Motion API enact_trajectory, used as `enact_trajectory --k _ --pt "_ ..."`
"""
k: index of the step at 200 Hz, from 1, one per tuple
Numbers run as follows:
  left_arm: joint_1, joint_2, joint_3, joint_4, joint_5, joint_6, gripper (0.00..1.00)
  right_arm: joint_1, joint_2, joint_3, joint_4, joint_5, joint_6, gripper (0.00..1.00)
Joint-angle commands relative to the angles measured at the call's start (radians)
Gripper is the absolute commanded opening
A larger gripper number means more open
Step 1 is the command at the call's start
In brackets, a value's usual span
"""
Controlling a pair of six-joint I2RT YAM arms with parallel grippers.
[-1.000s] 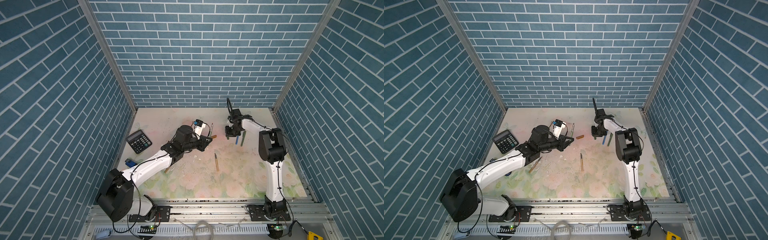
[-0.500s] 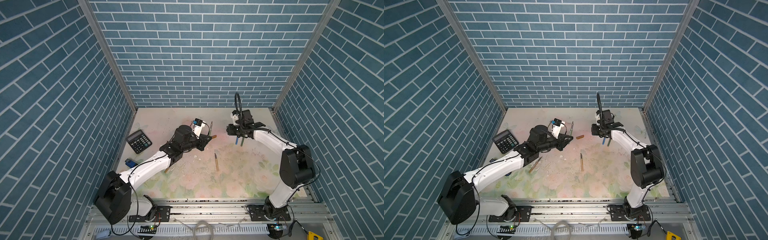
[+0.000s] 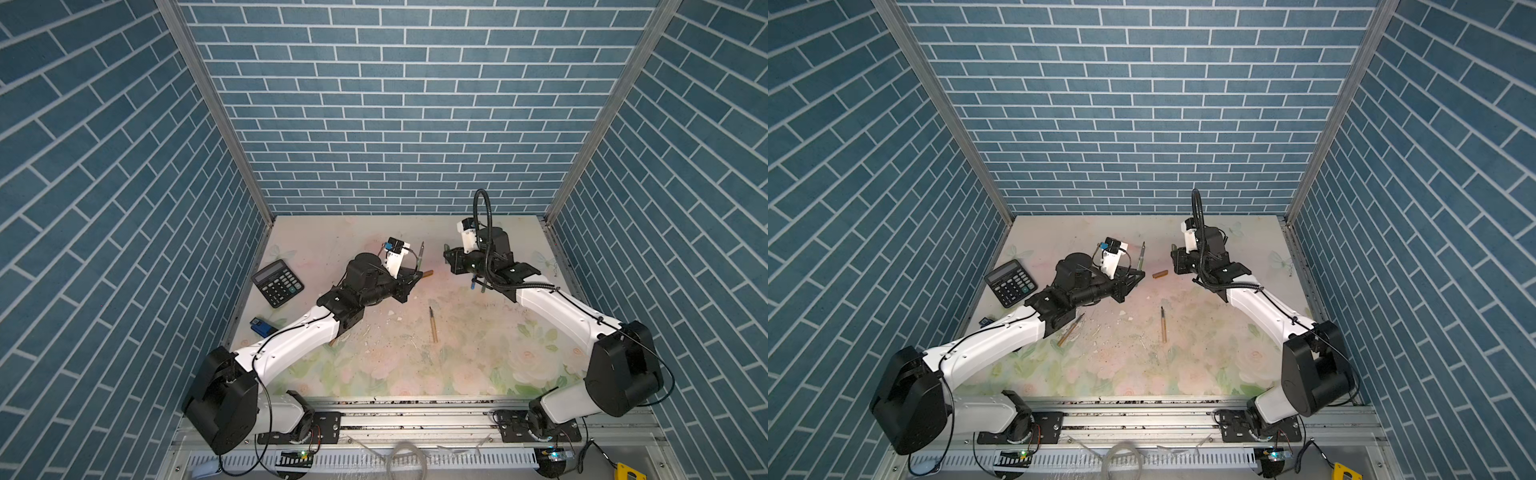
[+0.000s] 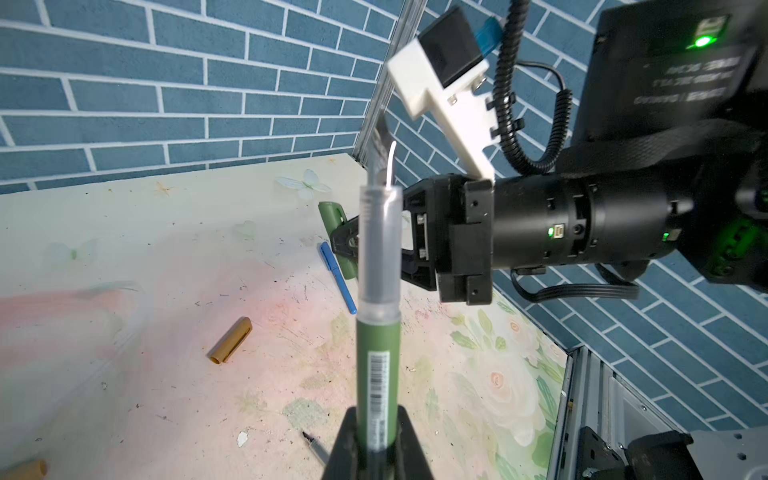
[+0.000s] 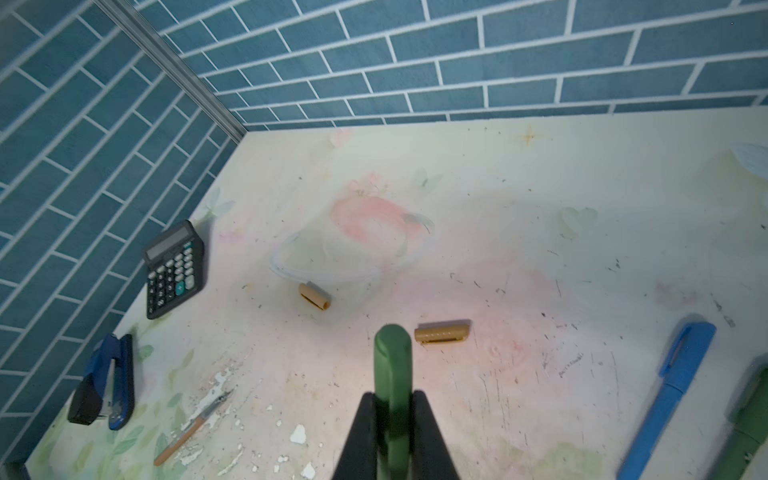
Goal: Insert the pens into the pen caps
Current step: 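Swing the right gripper over the fountain pen, cap pointing down onto its nib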
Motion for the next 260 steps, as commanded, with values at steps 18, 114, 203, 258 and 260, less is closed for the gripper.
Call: enact_trajectory --k 18,114,203,258,260 --pt "-0.007 -0.002 -0.016 0.039 0.008 0.017 0.0 0.025 -0.088 -0.02 0.154 -0.043 0.06 0.12" --pt "-0.007 0.011 -0.021 0.057 0.02 -0.004 0.0 0.083 -0.159 -0.01 0.405 -0.117 0.154 0.11" --pt "-0.007 0.009 -0.018 0.06 0.029 -0.01 0.0 0.117 -0.126 -0.038 0.544 -0.167 0.263 0.11" --pt "-0.008 -0.001 -0.02 0.066 0.031 -0.011 0.0 0.123 -0.109 -0.058 0.554 -0.163 0.279 0.1" --pt "-0.007 -0.002 -0.022 0.066 0.031 -0.011 0.0 0.123 -0.109 -0.058 0.554 -0.163 0.279 0.1"
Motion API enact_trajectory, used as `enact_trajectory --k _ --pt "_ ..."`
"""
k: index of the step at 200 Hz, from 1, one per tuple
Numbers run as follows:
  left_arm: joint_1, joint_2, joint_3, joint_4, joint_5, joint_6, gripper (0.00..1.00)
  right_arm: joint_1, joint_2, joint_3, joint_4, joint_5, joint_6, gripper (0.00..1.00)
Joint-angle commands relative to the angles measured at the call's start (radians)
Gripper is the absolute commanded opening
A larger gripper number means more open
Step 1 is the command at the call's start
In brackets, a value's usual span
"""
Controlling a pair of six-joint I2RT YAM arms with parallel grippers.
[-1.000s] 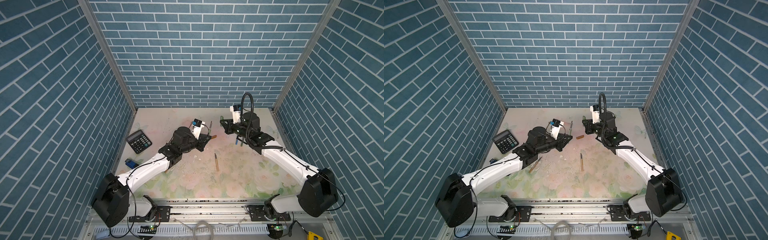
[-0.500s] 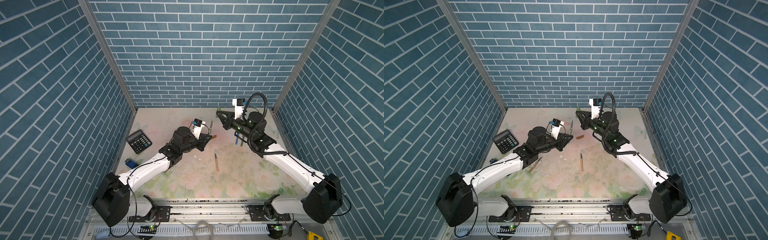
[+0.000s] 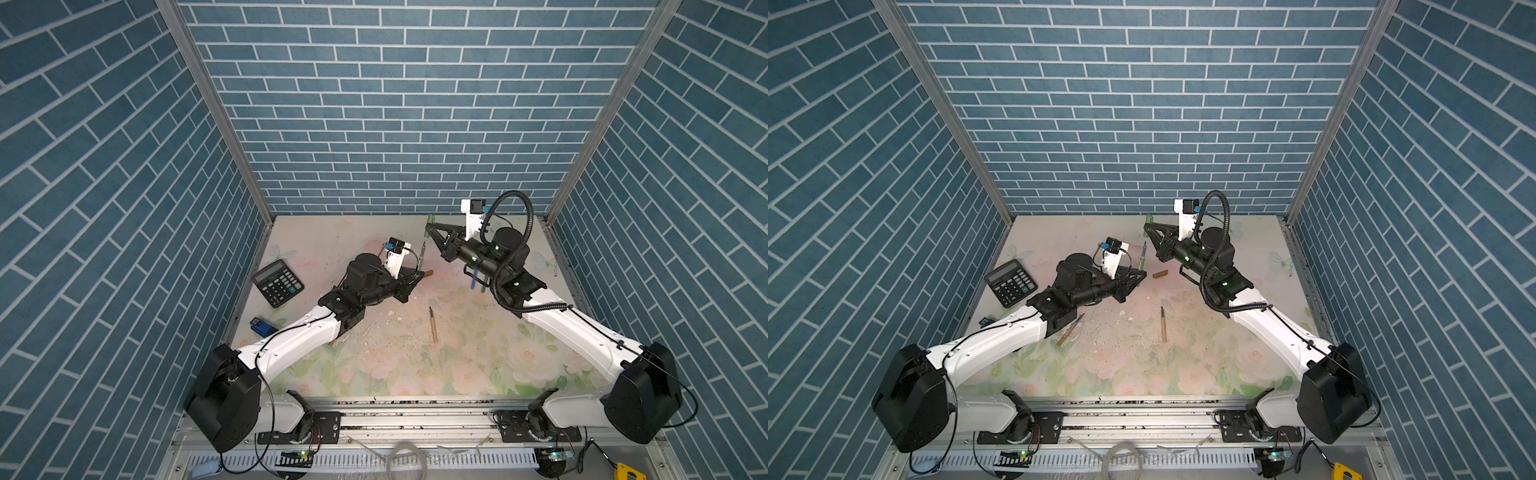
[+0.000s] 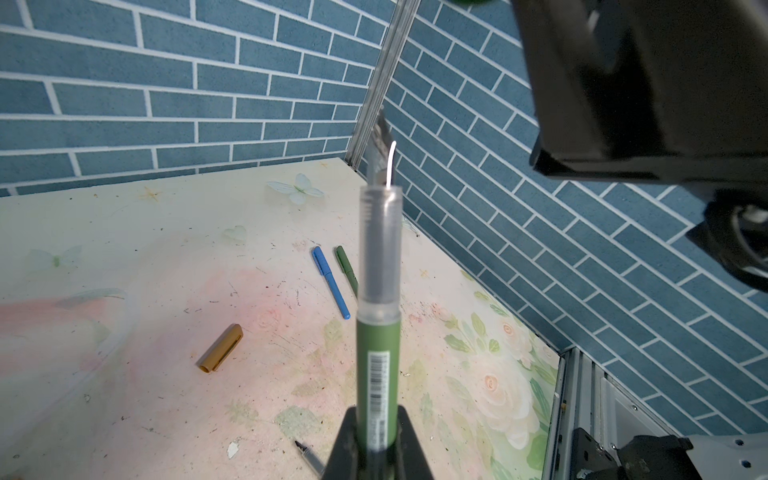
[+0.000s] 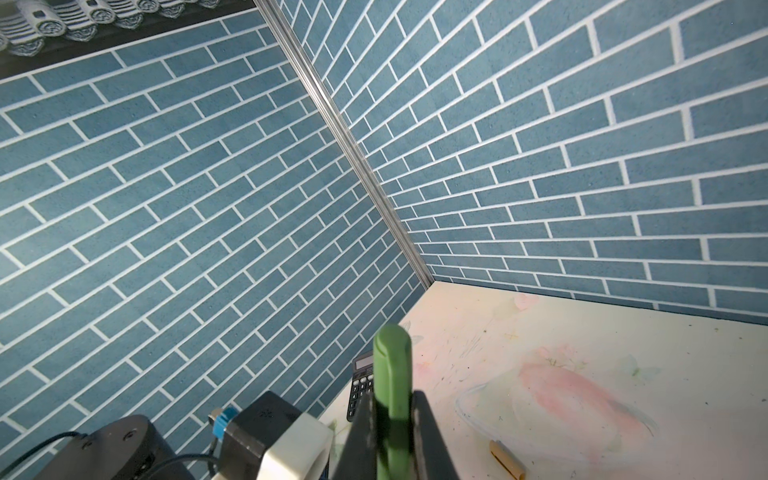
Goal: Insert the pens into the pen caps
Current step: 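Swing the right gripper over the fountain pen, cap pointing down onto its nib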
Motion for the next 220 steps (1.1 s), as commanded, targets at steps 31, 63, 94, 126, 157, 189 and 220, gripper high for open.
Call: enact_trajectory --k 31,63,94,126,157,189,220 --pt "-0.007 -0.017 -0.014 0.027 0.012 -0.002 0.0 0.007 0.015 -0.013 0.044 -0.007 0.034 0.1" --pt "-0.007 -0.019 -0.016 0.029 0.012 -0.002 0.0 0.006 0.024 -0.011 0.041 -0.01 0.035 0.1" --pt "-0.007 -0.023 -0.018 0.031 0.009 -0.002 0.0 0.007 0.032 -0.013 0.043 -0.017 0.045 0.1" --pt "-0.007 -0.02 -0.017 0.028 0.006 -0.002 0.0 0.007 0.029 -0.019 0.037 -0.024 0.054 0.1" --pt "-0.007 -0.021 -0.018 0.031 0.005 -0.003 0.0 0.007 0.023 -0.032 0.025 -0.024 0.05 0.1" --pt "-0.007 -0.019 -0.019 0.032 0.006 -0.003 0.0 0.006 0.024 -0.04 0.021 -0.017 0.042 0.09" --pt "-0.007 -0.018 -0.019 0.028 0.004 -0.001 0.0 0.005 0.025 -0.038 0.025 -0.016 0.042 0.09"
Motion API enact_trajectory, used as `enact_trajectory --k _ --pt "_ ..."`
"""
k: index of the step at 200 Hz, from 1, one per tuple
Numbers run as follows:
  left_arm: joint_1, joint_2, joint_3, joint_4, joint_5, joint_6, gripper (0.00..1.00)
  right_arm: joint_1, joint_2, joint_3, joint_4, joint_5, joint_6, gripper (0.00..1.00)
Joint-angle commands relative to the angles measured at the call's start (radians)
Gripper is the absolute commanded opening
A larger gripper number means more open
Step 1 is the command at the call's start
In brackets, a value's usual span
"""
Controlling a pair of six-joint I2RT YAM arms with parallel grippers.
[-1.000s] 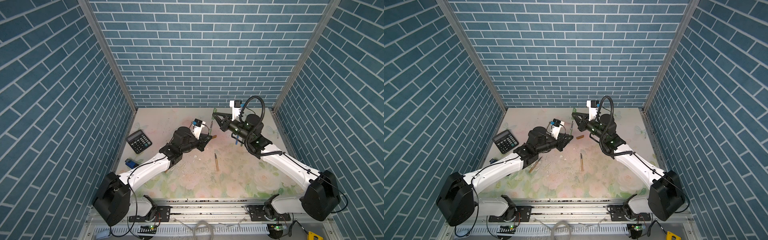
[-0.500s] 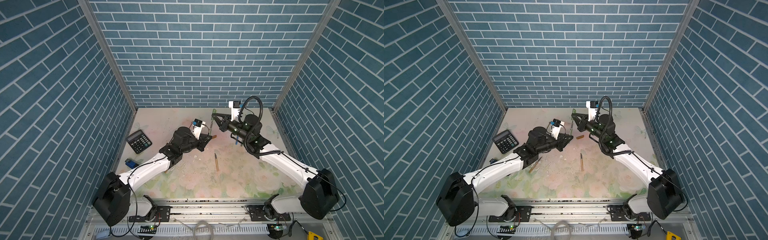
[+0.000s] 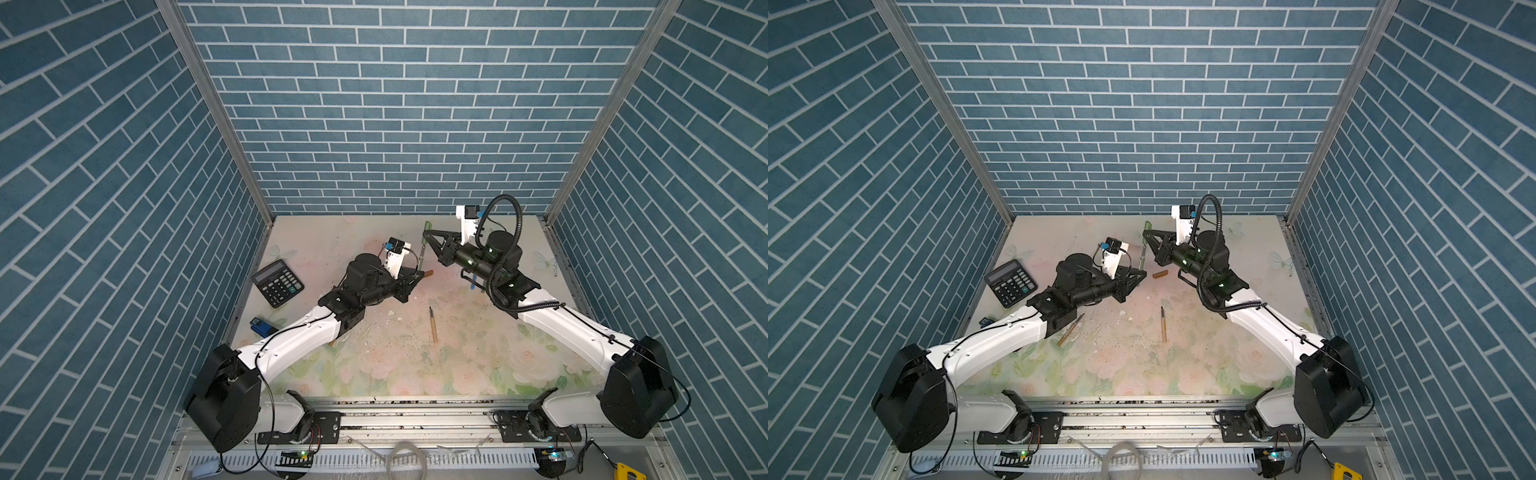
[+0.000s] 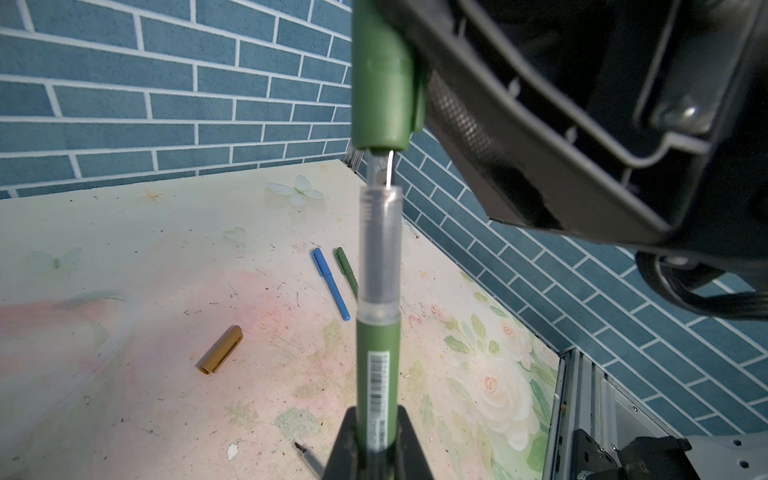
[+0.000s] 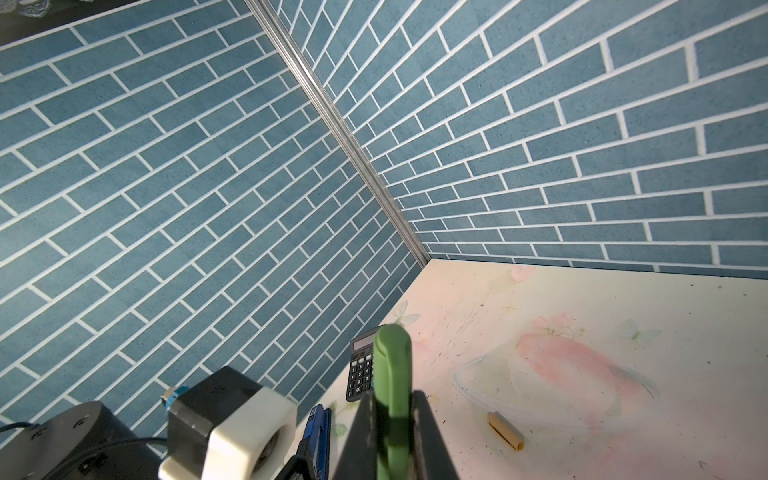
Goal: Insert the pens into the pen caps
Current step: 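Swing the right gripper over the fountain pen, cap pointing down onto its nib, then press the green cap down onto the fountain pen with the right gripper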
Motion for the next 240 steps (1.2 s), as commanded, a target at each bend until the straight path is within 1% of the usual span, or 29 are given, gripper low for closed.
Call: enact_trajectory --k 1,30,72,134,172,211,240 --pt "-0.007 -0.017 -0.016 0.023 0.004 -0.002 0.0 0.005 0.0 -0.005 0.017 -0.007 0.016 0.09" --pt "-0.007 -0.022 -0.019 0.022 -0.008 -0.002 0.0 0.006 0.006 -0.003 0.018 -0.025 0.03 0.09" --pt "-0.007 -0.037 -0.035 0.04 -0.04 -0.002 0.0 0.007 0.024 -0.024 0.029 -0.081 0.076 0.09" --pt "-0.007 -0.054 -0.061 0.081 -0.061 -0.003 0.0 0.007 0.007 -0.047 0.031 -0.084 0.087 0.09" --pt "-0.007 -0.071 -0.082 0.115 -0.082 -0.014 0.0 0.008 0.04 -0.065 0.126 -0.128 0.164 0.09" --pt "-0.001 -0.091 -0.11 0.161 -0.122 -0.035 0.0 0.023 0.057 -0.073 0.14 -0.153 0.168 0.11" --pt "0.017 -0.099 -0.116 0.181 -0.121 -0.043 0.0 0.04 0.08 -0.068 0.116 -0.183 0.161 0.12"
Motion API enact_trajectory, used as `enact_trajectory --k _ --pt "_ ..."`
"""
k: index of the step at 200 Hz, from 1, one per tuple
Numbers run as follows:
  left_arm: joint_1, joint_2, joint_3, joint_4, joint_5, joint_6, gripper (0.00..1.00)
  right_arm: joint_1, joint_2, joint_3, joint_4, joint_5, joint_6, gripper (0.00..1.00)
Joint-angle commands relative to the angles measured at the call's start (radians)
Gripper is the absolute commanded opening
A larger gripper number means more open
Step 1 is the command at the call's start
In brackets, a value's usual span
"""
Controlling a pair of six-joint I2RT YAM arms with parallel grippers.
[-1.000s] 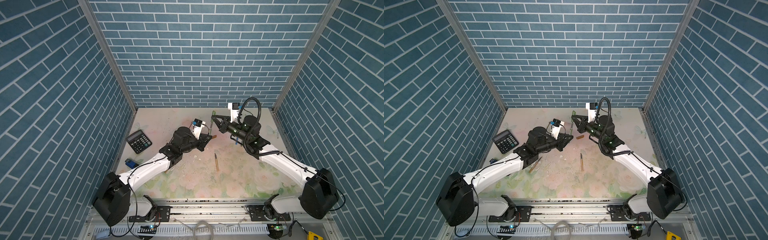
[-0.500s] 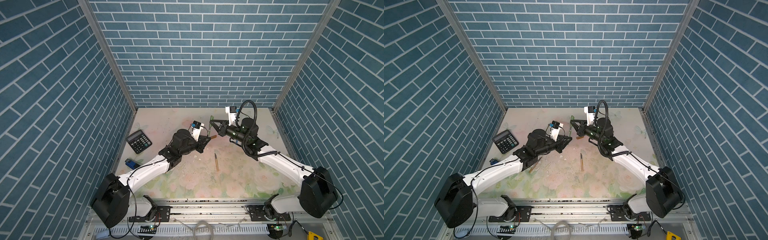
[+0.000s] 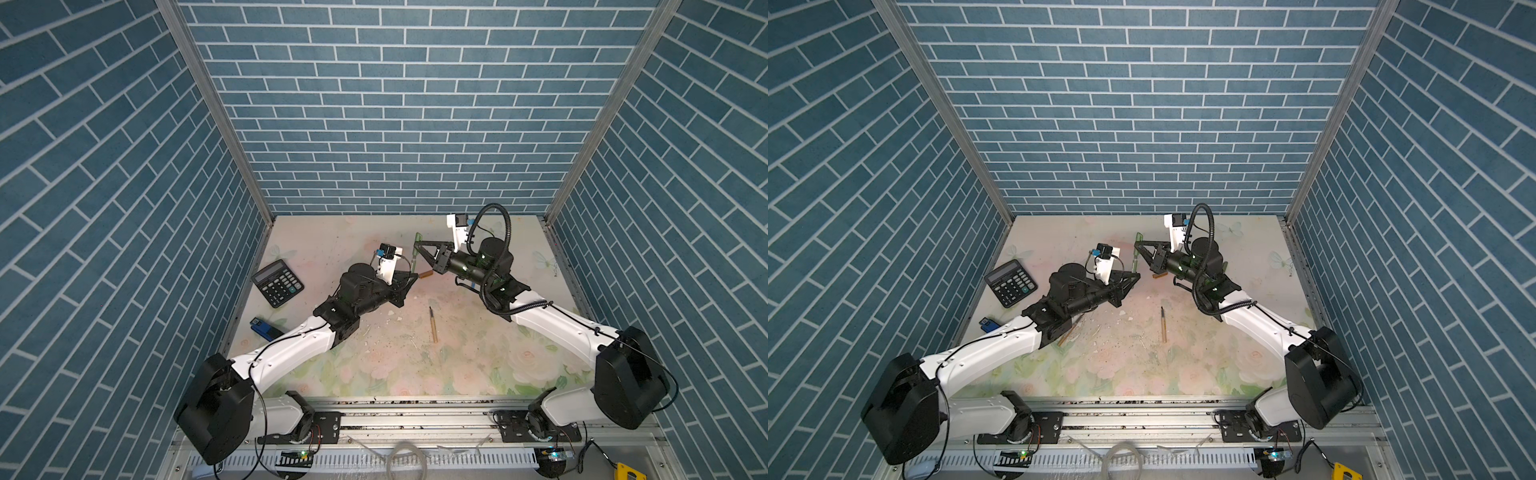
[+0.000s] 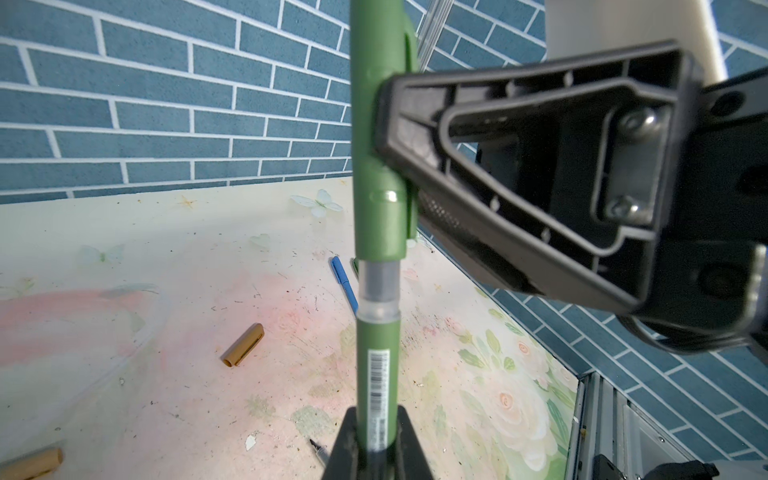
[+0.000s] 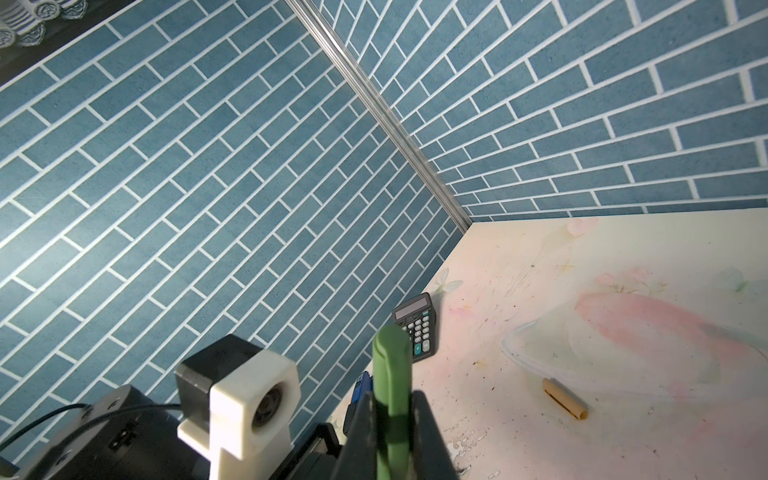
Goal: Insert the pens into the pen caps
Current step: 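Press the green cap down onto the fountain pen with the right gripper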
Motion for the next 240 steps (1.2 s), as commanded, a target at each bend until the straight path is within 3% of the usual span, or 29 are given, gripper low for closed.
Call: enact_trajectory --k 1,86,114,169,240 --pt "0.016 -0.029 -0.001 0.085 -0.032 -0.01 0.0 0.021 0.023 -0.009 -0.004 -0.059 0.03 0.12" --pt "0.05 -0.04 0.002 0.097 -0.008 -0.021 0.0 0.045 0.038 0.01 -0.146 -0.119 -0.08 0.15" --pt "0.055 -0.028 0.004 0.097 0.002 -0.02 0.0 0.047 0.03 0.03 -0.182 -0.134 -0.083 0.25" --pt "0.055 0.003 -0.003 0.12 0.028 -0.006 0.0 0.04 -0.05 0.17 -0.484 -0.06 -0.238 0.46" --pt "0.054 0.032 0.008 0.126 0.08 0.035 0.0 0.014 -0.053 0.39 -0.75 0.051 -0.399 0.45"
